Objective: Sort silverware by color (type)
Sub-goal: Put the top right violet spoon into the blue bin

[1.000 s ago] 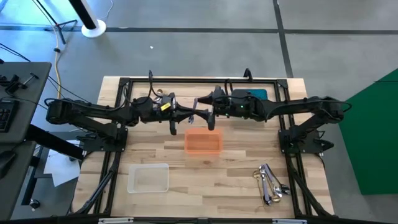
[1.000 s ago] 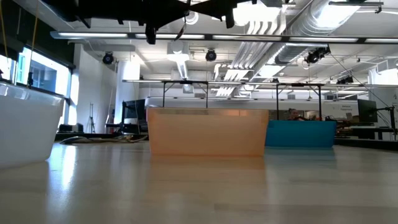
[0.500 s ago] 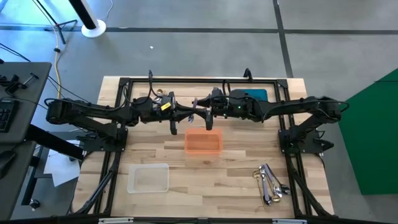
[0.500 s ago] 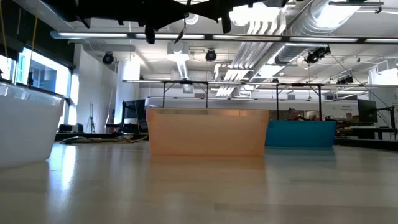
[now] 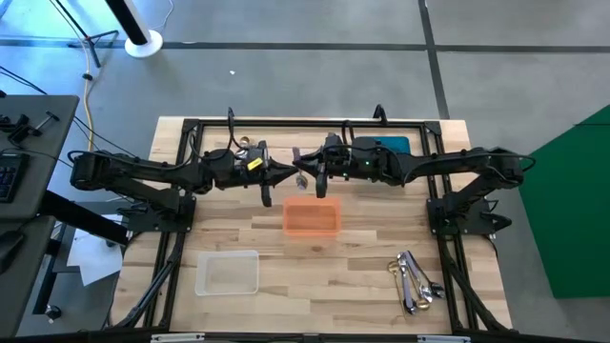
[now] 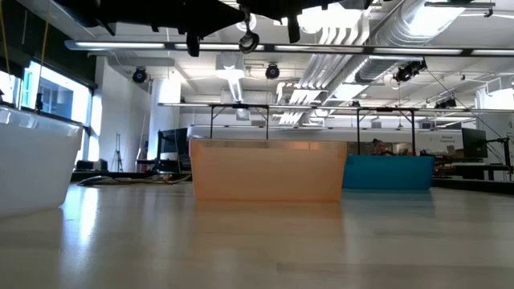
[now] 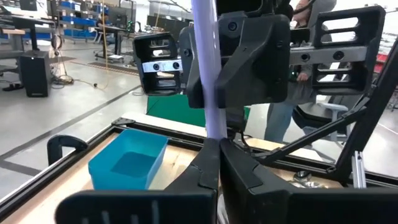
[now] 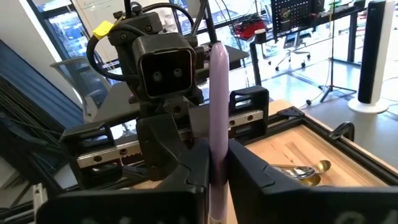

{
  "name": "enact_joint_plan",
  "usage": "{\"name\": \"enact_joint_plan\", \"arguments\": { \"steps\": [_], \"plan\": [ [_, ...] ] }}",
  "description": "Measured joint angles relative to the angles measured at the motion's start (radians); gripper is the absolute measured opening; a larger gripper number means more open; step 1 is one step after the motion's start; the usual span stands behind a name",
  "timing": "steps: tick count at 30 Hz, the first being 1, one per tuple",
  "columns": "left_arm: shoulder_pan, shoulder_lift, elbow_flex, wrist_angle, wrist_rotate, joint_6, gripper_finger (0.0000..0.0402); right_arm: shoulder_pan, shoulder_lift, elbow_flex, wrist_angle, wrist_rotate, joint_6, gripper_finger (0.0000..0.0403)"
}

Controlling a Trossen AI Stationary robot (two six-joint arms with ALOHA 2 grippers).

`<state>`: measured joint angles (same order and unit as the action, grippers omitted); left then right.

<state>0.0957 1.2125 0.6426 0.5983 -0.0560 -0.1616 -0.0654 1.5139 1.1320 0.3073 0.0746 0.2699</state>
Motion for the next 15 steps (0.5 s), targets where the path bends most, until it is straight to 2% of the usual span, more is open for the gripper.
{"name": "enact_joint_plan", "arguments": {
  "steps": [15],
  "plan": [
    [0.000,0.000,0.000,0.003,-0.002,0.009,0.0001,0.000,0.000,0.000,0.003,-0.008,-0.001,0.0016]
  ]
}}
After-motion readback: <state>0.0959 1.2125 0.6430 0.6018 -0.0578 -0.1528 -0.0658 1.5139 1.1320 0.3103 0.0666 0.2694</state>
